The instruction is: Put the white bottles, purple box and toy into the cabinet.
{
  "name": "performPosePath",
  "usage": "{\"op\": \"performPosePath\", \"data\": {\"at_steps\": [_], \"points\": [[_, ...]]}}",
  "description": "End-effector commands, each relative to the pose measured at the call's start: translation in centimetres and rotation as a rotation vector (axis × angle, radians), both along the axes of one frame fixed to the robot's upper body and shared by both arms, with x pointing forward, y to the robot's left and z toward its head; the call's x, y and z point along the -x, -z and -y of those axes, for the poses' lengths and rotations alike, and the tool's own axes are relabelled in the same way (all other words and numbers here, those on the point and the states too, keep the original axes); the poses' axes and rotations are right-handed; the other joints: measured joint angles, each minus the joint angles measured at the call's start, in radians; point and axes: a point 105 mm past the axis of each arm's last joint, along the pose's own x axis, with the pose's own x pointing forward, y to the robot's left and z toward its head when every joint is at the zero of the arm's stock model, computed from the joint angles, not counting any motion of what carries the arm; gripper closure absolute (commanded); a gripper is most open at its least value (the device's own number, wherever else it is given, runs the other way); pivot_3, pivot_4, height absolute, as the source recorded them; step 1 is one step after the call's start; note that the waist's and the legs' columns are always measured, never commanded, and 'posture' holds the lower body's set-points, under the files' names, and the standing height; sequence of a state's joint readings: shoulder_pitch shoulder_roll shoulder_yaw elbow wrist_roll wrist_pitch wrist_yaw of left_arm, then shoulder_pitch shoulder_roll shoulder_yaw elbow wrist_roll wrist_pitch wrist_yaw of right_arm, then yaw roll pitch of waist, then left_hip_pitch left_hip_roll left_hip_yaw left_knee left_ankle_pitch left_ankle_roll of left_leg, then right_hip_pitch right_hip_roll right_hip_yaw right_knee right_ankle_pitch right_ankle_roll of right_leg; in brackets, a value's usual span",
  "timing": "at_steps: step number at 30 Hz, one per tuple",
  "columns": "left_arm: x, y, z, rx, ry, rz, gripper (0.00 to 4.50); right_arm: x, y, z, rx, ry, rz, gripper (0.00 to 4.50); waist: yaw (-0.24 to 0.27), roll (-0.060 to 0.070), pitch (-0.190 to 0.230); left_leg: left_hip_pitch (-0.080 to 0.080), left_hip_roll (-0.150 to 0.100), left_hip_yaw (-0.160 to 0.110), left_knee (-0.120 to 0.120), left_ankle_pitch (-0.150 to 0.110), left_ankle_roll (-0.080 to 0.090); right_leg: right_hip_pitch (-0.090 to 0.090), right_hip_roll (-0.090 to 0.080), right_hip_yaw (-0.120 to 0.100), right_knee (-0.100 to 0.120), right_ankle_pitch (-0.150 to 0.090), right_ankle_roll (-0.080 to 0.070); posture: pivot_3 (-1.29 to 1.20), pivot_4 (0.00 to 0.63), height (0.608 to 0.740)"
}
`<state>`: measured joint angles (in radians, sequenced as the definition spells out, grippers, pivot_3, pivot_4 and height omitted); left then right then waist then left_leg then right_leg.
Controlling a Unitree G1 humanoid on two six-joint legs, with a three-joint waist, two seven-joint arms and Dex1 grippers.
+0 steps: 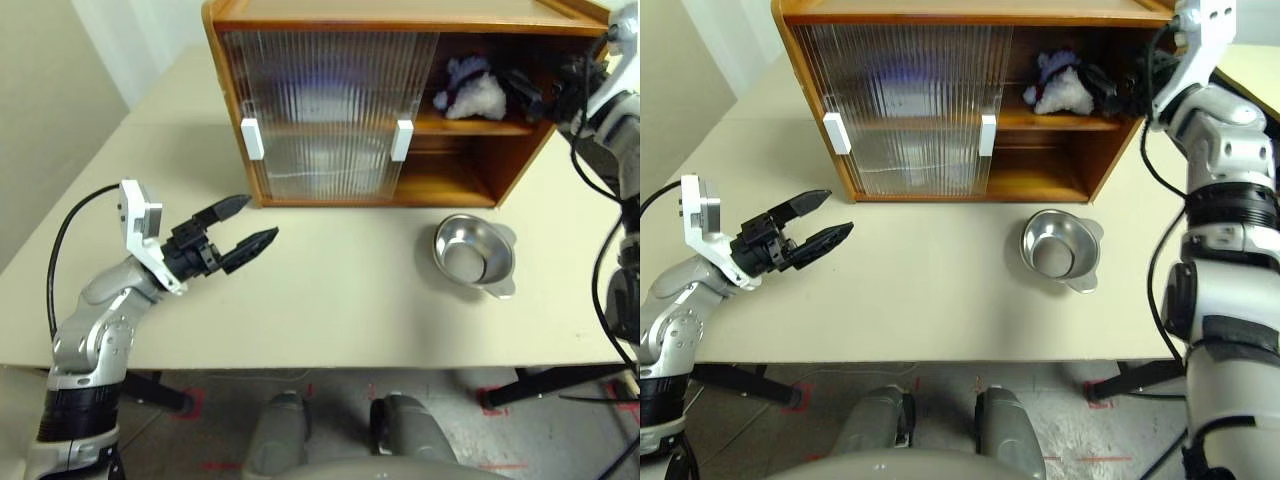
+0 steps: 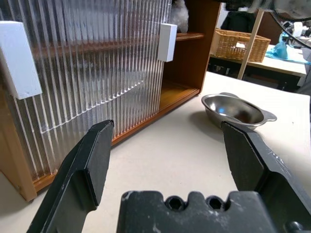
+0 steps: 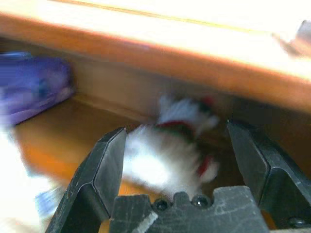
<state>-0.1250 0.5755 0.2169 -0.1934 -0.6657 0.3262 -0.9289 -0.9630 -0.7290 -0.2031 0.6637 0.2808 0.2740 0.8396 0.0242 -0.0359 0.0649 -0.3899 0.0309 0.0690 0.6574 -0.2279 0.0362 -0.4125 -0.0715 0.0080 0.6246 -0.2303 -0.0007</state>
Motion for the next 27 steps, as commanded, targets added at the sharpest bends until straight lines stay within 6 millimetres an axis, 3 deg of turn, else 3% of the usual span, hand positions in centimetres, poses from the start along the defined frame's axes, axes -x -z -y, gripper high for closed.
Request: {"op": "performPosePath", "data": {"at_steps": [1, 5, 8, 11, 16, 23, 27], "points": [[0.4, -0.1, 0.2, -0.015, 0.014, 0.002, 0.00, 3.2, 0.5, 0.2, -0.097, -0.168, -0.111, 0.06, 0.007, 0.000, 0.000, 0.000, 0.000, 0.000, 0.000, 0.000, 0.000, 0.000, 0.000, 0.000, 0.000, 0.000, 0.000, 0.14, 0.011, 0.740], [0.5, 0.0, 0.0, -0.015, 0.014, -0.003, 0.00, 7.3, 5.8, 2.3, -0.164, -0.208, -0.417, 0.06, 0.023, 0.000, 0.000, 0.000, 0.000, 0.000, 0.000, 0.000, 0.000, 0.000, 0.000, -0.001, 0.000, -0.002, 0.002, 0.14, 0.012, 0.740], [0.6, 0.1, 0.0, -0.013, 0.016, -0.006, 0.00, 8.9, 7.7, 3.3, -0.294, -0.191, -0.519, 0.06, 0.026, 0.000, 0.000, 0.000, 0.000, 0.000, 0.000, -0.001, -0.001, 0.001, -0.001, -0.001, -0.001, -0.005, -0.002, 0.13, 0.014, 0.740], [0.4, 0.1, 0.3, -0.010, 0.027, -0.008, 0.00, 9.1, 11.8, 5.1, -0.280, -0.046, -0.576, 0.06, 0.019, 0.001, 0.000, 0.002, 0.000, 0.002, 0.000, -0.002, -0.003, 0.001, -0.001, 0.001, -0.001, -0.005, -0.006, 0.12, 0.016, 0.740], [0.3, 0.0, 0.4, -0.011, 0.034, -0.005, 0.00, 7.7, 15.9, 6.4, -0.442, 0.151, -0.515, 0.06, 0.010, -0.001, 0.000, 0.003, 0.000, 0.000, 0.004, -0.003, -0.004, 0.003, 0.003, 0.000, -0.001, -0.004, -0.005, 0.12, 0.017, 0.740], [0.3, -0.2, 0.2, -0.020, 0.030, -0.002, 0.00, 7.5, 19.2, 5.6, -0.585, 0.209, -0.568, 0.06, 0.015, 0.002, 0.002, 0.001, 0.000, 0.000, 0.005, -0.001, -0.001, 0.004, 0.003, 0.001, -0.001, -0.003, -0.003, 0.12, 0.017, 0.740], [0.3, -0.2, 0.1, -0.027, 0.026, -0.002, 0.00, 7.8, 19.9, 4.8, -0.600, 0.181, -0.604, 0.06, 0.016, 0.002, 0.002, 0.001, 0.000, 0.001, 0.005, 0.000, 0.000, 0.003, 0.002, 0.002, -0.002, -0.003, -0.002, 0.13, 0.017, 0.740]]}}
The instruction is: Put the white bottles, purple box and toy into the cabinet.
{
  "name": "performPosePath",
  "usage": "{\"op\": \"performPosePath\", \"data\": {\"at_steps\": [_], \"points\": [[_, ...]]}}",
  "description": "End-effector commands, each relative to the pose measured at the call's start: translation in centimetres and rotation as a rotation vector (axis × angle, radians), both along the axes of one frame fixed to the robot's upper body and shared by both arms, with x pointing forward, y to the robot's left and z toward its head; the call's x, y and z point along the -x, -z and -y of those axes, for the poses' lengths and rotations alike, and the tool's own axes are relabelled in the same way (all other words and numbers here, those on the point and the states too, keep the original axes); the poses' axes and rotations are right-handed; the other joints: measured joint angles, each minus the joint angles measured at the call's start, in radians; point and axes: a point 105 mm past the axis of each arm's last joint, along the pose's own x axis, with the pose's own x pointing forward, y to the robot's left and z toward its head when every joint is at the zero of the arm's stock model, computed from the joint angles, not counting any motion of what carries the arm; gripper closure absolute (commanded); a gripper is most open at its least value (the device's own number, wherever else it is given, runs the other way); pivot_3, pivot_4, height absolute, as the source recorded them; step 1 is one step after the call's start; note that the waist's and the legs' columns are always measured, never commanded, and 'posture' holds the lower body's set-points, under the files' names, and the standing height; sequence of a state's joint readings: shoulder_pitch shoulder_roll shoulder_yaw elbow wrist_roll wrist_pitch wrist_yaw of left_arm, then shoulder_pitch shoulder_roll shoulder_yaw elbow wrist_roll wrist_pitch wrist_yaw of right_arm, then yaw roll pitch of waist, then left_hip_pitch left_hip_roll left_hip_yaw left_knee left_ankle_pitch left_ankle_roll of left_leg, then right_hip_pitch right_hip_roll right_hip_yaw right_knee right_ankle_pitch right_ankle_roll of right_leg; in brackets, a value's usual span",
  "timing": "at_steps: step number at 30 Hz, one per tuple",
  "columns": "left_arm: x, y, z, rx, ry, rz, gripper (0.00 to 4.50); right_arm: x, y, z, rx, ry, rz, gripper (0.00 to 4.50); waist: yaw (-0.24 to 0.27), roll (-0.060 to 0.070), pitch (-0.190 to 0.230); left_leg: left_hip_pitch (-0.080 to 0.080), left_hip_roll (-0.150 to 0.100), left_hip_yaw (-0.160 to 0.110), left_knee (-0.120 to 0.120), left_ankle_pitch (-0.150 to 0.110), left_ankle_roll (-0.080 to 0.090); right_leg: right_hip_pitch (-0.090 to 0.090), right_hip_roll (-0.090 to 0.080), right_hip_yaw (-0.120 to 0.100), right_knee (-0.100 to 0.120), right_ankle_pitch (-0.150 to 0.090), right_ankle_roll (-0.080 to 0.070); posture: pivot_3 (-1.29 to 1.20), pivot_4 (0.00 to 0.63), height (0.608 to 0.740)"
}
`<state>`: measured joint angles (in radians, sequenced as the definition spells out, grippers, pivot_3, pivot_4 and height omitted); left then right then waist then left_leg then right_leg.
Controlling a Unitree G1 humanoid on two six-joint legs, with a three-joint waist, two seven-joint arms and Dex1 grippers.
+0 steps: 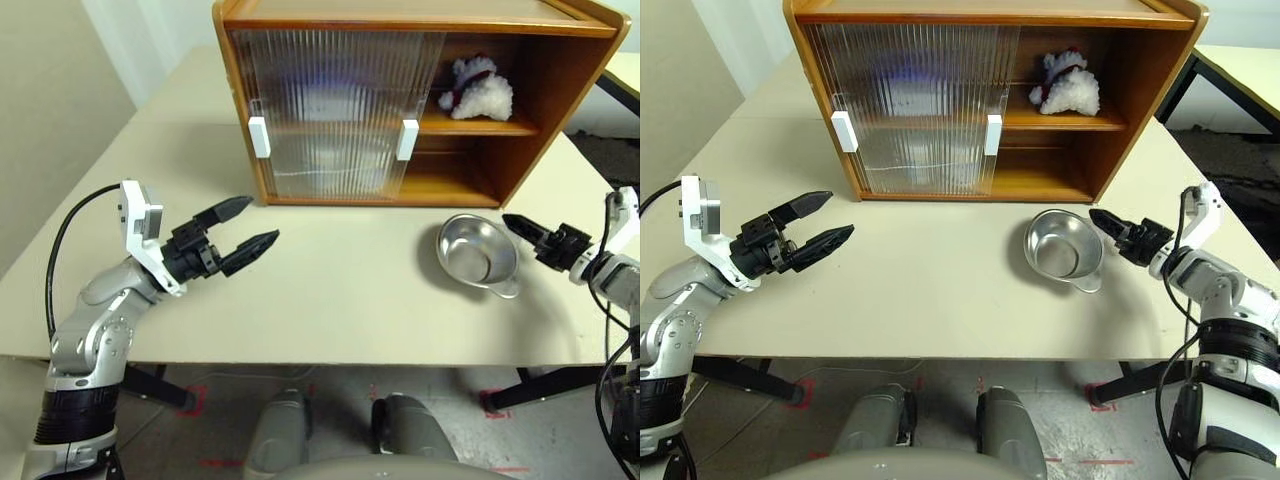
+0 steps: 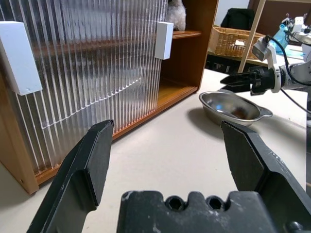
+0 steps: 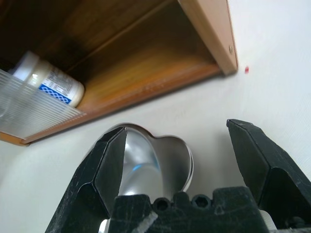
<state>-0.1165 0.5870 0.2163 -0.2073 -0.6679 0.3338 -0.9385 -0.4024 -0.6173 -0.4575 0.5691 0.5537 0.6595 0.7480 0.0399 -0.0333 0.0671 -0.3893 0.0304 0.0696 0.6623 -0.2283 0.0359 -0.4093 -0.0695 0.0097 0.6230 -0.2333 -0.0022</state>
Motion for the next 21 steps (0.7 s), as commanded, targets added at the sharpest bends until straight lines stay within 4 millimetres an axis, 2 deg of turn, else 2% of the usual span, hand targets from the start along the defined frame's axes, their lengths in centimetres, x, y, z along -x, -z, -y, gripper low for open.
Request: {"op": "performPosePath", "data": {"at_steps": [1, 2, 4, 13, 17, 21], "points": [[0.1, -0.1, 0.0, -0.014, 0.011, 0.002, 0.00, 0.5, 0.2, -1.0, -0.074, -0.040, -0.020, 0.06, 0.001, 0.000, 0.000, 0.000, 0.000, 0.000, 0.000, 0.000, 0.000, 0.000, 0.000, 0.000, 0.000, 0.000, 0.000, 0.13, 0.020, 0.740], [0.0, -0.1, 0.0, -0.013, 0.011, 0.002, 0.00, 0.6, 0.0, -1.6, -0.107, -0.070, -0.018, 0.06, 0.001, 0.000, 0.000, 0.000, 0.000, 0.000, 0.000, 0.000, 0.000, 0.000, 0.000, 0.000, 0.000, 0.000, 0.000, 0.13, 0.020, 0.740], [0.0, -0.1, 0.0, -0.016, 0.011, 0.003, 0.00, 0.8, -0.1, -2.2, -0.136, -0.091, -0.016, 0.62, 0.002, 0.000, 0.000, 0.000, 0.001, 0.000, 0.000, 0.000, -0.001, 0.000, 0.000, 0.000, 0.000, 0.000, 0.000, 0.13, 0.021, 0.740], [0.0, -0.1, 0.0, -0.015, 0.011, 0.010, 0.00, 1.0, -0.6, -3.0, -0.163, -0.123, -0.005, 4.06, 0.002, 0.000, 0.000, 0.001, 0.001, 0.000, 0.000, -0.002, -0.003, 0.000, 0.000, -0.001, 0.000, -0.001, -0.002, 0.13, 0.020, 0.740], [0.0, -0.2, 0.0, -0.016, 0.013, 0.010, 0.00, 1.0, -0.9, -3.1, -0.177, -0.124, 0.007, 4.12, 0.002, 0.000, 0.000, 0.000, 0.001, 0.000, 0.000, -0.002, -0.003, 0.000, 0.000, -0.001, 0.000, -0.001, -0.002, 0.13, 0.019, 0.740], [-0.1, -0.2, 0.0, -0.015, 0.013, 0.010, 0.00, 0.8, -2.0, -3.1, -0.273, -0.099, 0.041, 4.12, 0.002, 0.000, 0.000, 0.000, 0.001, 0.000, 0.000, -0.002, -0.003, 0.000, 0.000, 0.000, 0.000, -0.001, -0.002, 0.13, 0.020, 0.740]]}}
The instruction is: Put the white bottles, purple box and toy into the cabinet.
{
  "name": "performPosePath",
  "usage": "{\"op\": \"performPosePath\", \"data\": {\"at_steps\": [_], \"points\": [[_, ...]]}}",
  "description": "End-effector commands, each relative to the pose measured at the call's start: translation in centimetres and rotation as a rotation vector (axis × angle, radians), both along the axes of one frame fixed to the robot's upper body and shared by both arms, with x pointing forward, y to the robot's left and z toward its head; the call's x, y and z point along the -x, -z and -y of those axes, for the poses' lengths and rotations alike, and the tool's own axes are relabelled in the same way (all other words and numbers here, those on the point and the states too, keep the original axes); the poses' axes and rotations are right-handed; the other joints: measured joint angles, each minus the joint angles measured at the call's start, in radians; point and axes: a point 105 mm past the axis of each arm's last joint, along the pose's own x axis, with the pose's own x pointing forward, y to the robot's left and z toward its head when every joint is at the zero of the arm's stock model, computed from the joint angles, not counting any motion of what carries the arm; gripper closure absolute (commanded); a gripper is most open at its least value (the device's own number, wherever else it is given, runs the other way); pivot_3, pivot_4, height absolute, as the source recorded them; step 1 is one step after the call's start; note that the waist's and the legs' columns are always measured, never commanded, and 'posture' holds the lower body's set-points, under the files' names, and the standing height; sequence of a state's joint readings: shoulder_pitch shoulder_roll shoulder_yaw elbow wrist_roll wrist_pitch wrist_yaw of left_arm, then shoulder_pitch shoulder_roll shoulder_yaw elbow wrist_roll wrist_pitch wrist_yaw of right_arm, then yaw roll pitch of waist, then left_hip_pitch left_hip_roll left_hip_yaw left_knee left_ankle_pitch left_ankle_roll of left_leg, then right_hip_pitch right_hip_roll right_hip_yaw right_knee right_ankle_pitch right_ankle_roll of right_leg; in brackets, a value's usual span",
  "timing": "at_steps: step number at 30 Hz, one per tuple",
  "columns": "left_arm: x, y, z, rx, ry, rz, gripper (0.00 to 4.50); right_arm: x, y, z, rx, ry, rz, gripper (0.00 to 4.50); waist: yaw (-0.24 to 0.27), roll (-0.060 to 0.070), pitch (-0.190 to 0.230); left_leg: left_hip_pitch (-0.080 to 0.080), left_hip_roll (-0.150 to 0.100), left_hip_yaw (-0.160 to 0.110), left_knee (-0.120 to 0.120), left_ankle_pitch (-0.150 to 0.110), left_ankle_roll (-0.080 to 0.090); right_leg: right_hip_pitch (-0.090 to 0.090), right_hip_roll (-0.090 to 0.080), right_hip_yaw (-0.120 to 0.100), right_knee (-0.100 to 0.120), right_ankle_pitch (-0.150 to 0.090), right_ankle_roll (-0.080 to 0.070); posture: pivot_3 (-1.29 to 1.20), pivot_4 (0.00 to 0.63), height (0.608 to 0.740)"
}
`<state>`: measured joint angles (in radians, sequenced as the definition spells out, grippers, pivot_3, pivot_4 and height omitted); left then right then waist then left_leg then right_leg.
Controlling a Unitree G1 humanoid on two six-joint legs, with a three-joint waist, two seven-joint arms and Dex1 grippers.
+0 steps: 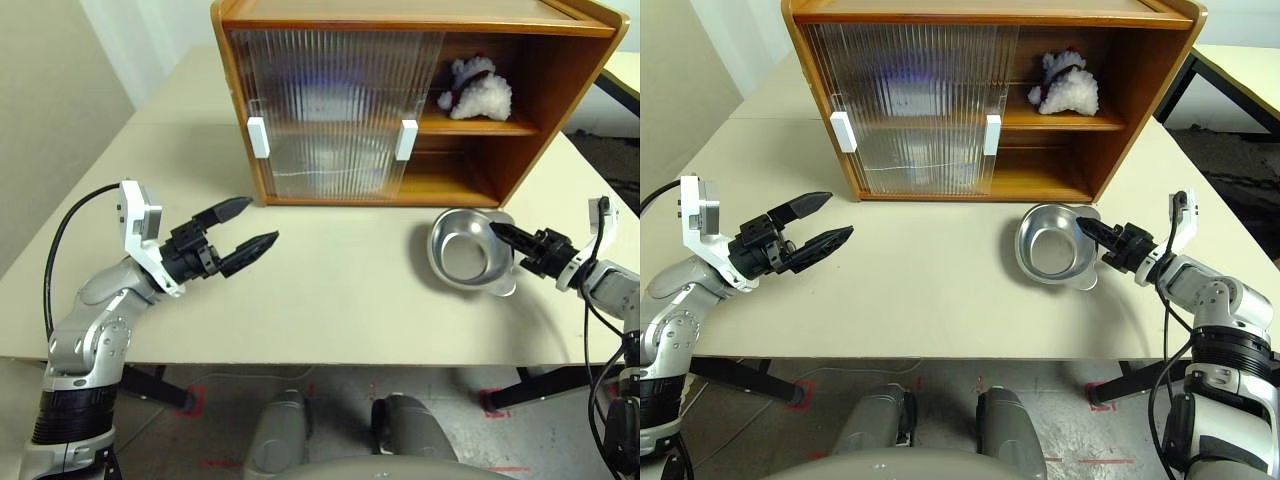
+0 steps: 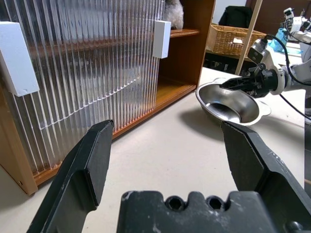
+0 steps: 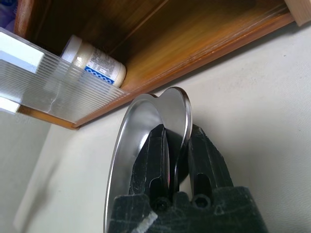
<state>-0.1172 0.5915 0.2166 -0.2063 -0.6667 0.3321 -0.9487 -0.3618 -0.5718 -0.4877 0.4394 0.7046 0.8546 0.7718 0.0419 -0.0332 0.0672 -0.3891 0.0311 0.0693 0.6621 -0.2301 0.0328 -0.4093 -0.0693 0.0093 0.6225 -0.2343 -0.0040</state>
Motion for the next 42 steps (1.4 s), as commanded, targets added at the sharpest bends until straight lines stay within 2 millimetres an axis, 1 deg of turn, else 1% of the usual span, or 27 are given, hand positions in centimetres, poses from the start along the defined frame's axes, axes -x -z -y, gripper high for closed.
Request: {"op": "performPosePath", "data": {"at_steps": [1, 4, 7, 11, 16, 22, 26, 30, 32, 40, 42], "points": [[-0.1, -0.2, 0.0, -0.010, 0.005, 0.008, 0.00, -0.3, -1.7, 0.1, -0.108, 0.039, 0.047, 4.12, 0.000, 0.000, 0.000, 0.000, 0.000, 0.000, 0.000, 0.000, 0.000, 0.000, 0.000, 0.000, 0.000, 0.000, 0.000, 0.13, 0.020, 0.740], [-0.2, -0.2, 0.0, -0.011, 0.006, 0.009, 0.00, -0.9, -2.7, 0.1, -0.210, 0.082, 0.071, 4.12, -0.001, 0.000, 0.000, 0.000, 0.000, 0.000, 0.000, 0.000, 0.000, 0.000, 0.000, 0.000, 0.000, 0.000, 0.000, 0.12, 0.020, 0.740], [-0.2, -0.3, 0.0, -0.012, 0.006, 0.011, 0.00, -1.9, -2.9, -0.1, -0.253, 0.142, 0.076, 4.12, -0.001, 0.000, 0.000, 0.000, 0.000, 0.000, 0.000, 0.000, 0.000, 0.000, 0.000, 0.000, 0.000, 0.000, 0.000, 0.12, 0.018, 0.740], [-0.4, -0.4, -0.1, -0.013, 0.006, 0.012, 0.00, -3.6, -2.4, -0.4, -0.233, 0.246, 0.069, 4.12, -0.003, 0.000, 0.000, 0.000, 0.000, 0.000, 0.000, 0.000, 0.000, 0.000, 0.000, 0.000, 0.000, 0.000, 0.000, 0.12, 0.016, 0.740], [-0.4, -0.3, 0.0, -0.012, 0.007, 0.013, 0.00, -5.8, -1.4, -1.5, -0.203, 0.314, 0.067, 4.12, -0.004, 0.001, 0.000, -0.001, 0.000, 0.000, 0.000, 0.001, 0.001, -0.001, 0.000, 0.000, 0.000, 0.002, 0.003, 0.13, 0.016, 0.740], [-0.2, -0.3, 0.3, -0.011, 0.009, 0.015, 0.00, -8.2, -0.7, -1.1, -0.177, 0.452, 0.087, 4.12, -0.008, 0.002, 0.001, -0.001, 0.000, 0.000, -0.001, 0.002, 0.003, -0.001, 0.000, 0.000, 0.000, 0.002, 0.004, 0.15, 0.013, 0.740], [-0.2, -0.4, 0.4, -0.012, 0.010, 0.027, 0.00, -9.5, -0.9, -1.1, -0.202, 0.540, 0.094, 4.12, -0.011, 0.002, 0.001, -0.001, 0.000, 0.000, -0.001, 0.002, 0.003, -0.001, 0.000, 0.000, 0.000, 0.003, 0.004, 0.16, 0.010, 0.740], [-0.1, -0.3, 0.5, -0.013, 0.012, 0.026, 0.00, -10.2, -1.2, -1.1, -0.229, 0.596, 0.103, 4.12, -0.013, 0.002, 0.001, -0.001, 0.000, 0.000, -0.002, 0.002, 0.003, -0.001, 0.000, 0.000, 0.001, 0.003, 0.005, 0.16, 0.006, 0.740], [-0.1, -0.3, 0.5, -0.014, 0.013, 0.027, 0.00, -10.5, -1.3, -1.2, -0.248, 0.624, 0.100, 4.12, -0.014, 0.002, 0.001, -0.001, 0.000, 0.000, -0.002, 0.002, 0.004, -0.001, 0.000, 0.000, 0.001, 0.005, 0.009, 0.16, 0.006, 0.740], [-0.1, -0.3, 0.5, -0.015, 0.013, 0.028, 0.00, -10.7, -1.3, -1.3, -0.254, 0.637, 0.100, 4.12, -0.022, 0.002, 0.001, -0.001, 0.000, -0.001, -0.003, 0.002, 0.004, -0.001, 0.000, 0.000, 0.000, 0.006, 0.011, 0.16, 0.006, 0.740], [-0.1, -0.5, 0.6, -0.020, 0.012, 0.035, 0.00, -11.3, -1.0, -2.2, -0.298, 0.685, 0.043, 4.12, -0.023, 0.002, 0.001, 0.000, 0.000, -0.001, -0.004, 0.002, 0.004, -0.001, 0.000, 0.000, 0.001, 0.006, 0.011, 0.18, 0.002, 0.740]]}}
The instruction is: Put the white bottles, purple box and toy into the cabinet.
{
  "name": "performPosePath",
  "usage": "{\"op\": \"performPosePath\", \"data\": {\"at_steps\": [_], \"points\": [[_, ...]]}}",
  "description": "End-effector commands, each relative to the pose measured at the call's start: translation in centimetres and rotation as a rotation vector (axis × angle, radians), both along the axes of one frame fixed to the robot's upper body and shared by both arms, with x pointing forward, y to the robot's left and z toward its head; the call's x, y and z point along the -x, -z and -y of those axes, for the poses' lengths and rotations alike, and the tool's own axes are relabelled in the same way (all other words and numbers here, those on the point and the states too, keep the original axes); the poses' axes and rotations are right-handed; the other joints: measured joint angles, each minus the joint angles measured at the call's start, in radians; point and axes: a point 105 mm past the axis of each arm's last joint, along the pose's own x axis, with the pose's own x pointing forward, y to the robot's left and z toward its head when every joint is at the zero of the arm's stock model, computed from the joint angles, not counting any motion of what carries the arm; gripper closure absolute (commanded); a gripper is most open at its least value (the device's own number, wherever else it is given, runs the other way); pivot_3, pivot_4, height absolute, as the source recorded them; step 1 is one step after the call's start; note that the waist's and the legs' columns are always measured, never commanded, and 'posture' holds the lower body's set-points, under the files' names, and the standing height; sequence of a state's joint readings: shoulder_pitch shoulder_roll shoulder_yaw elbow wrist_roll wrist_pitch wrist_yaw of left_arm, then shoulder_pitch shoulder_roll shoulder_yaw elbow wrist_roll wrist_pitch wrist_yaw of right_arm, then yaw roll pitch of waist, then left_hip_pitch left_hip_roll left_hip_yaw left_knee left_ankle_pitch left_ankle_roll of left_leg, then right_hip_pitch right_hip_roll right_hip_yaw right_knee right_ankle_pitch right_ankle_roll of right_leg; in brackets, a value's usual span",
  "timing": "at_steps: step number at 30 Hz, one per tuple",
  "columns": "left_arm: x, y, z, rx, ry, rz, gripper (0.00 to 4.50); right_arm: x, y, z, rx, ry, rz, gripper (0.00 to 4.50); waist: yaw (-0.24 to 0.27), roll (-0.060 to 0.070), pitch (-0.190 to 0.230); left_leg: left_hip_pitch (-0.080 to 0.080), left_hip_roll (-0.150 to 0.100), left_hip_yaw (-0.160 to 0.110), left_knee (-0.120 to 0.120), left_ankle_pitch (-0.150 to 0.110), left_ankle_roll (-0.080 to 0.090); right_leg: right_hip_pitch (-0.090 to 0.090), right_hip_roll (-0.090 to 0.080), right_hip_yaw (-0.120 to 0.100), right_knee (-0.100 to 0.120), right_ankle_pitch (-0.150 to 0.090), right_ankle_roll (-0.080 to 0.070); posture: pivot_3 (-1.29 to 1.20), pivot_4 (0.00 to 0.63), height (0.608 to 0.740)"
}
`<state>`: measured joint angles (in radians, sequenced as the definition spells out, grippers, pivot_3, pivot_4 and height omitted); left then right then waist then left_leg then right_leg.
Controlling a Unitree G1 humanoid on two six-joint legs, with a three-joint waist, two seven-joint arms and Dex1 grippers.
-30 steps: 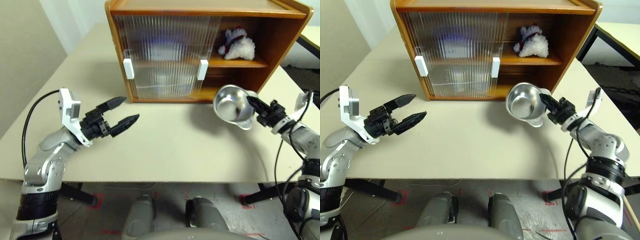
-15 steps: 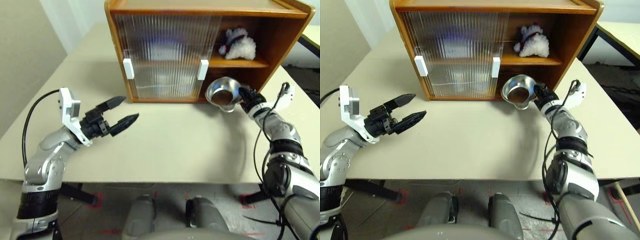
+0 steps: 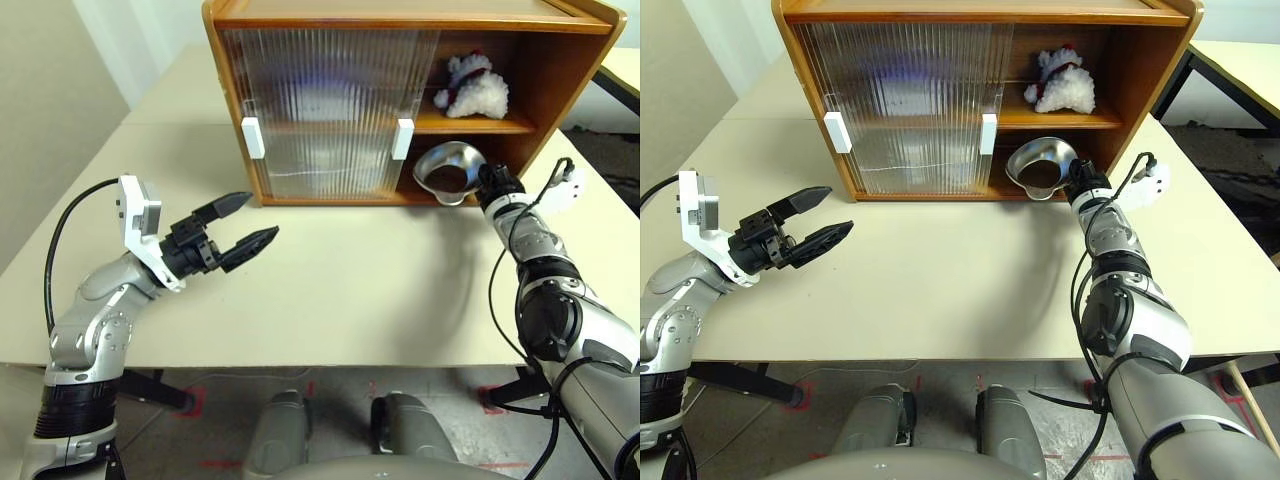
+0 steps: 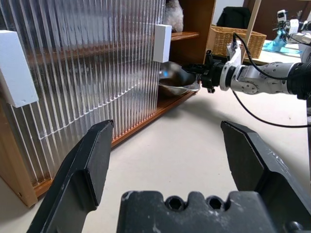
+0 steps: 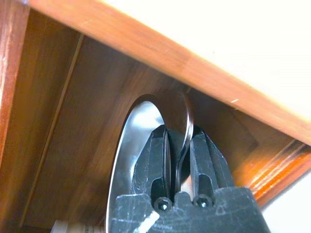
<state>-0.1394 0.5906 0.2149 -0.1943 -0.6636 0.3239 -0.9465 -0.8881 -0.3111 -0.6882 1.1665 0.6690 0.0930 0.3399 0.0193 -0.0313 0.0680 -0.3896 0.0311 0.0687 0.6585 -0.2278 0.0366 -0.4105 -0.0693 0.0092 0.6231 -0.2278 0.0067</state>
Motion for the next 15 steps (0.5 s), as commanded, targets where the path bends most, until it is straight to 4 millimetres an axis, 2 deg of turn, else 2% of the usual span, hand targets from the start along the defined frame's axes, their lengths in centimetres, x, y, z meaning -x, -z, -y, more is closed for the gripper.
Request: {"op": "performPosePath", "data": {"at_steps": [1, 9, 10, 12, 15], "points": [[0.3, -0.1, 0.6, -0.022, 0.014, 0.018, 0.00, -0.9, -0.1, -1.0, -0.080, 0.063, -0.045, 4.12, -0.003, 0.000, 0.000, 0.000, 0.000, 0.000, 0.000, 0.000, 0.000, 0.000, 0.000, 0.000, 0.000, 0.000, 0.000, 0.18, 0.002, 0.740], [0.4, -0.2, 0.6, -0.023, 0.005, 0.018, 0.00, -1.6, -0.4, -2.7, -0.100, 0.048, -0.058, 4.12, 0.000, 0.001, 0.000, 0.001, 0.000, 0.000, -0.002, 0.000, 0.000, -0.001, 0.001, 0.000, 0.001, 0.000, -0.001, 0.19, 0.005, 0.740], [0.4, -0.2, 0.6, -0.023, 0.005, 0.018, 0.00, -1.6, -0.3, -2.9, -0.101, 0.041, -0.062, 3.37, 0.001, 0.001, 0.000, 0.001, 0.000, 0.000, -0.003, 0.000, 0.001, -0.001, 0.000, 0.000, 0.001, 0.001, -0.001, 0.19, 0.008, 0.740], [0.5, -0.1, 0.6, -0.023, 0.004, 0.018, 0.00, -1.6, -0.2, -3.1, -0.103, 0.034, -0.065, 2.76, 0.002, 0.001, 0.000, 0.000, -0.001, 0.000, -0.003, 0.000, 0.001, -0.001, 0.000, 0.000, 0.000, 0.001, -0.001, 0.19, 0.008, 0.740], [0.5, 0.0, 0.6, -0.021, 0.004, 0.016, 0.00, -1.6, -0.3, -3.0, -0.100, 0.029, -0.060, 1.58, 0.001, 0.001, 0.000, 0.000, -0.001, 0.000, -0.005, 0.000, 0.001, -0.001, 0.000, 0.000, -0.001, 0.001, -0.002, 0.19, 0.012, 0.740]]}}
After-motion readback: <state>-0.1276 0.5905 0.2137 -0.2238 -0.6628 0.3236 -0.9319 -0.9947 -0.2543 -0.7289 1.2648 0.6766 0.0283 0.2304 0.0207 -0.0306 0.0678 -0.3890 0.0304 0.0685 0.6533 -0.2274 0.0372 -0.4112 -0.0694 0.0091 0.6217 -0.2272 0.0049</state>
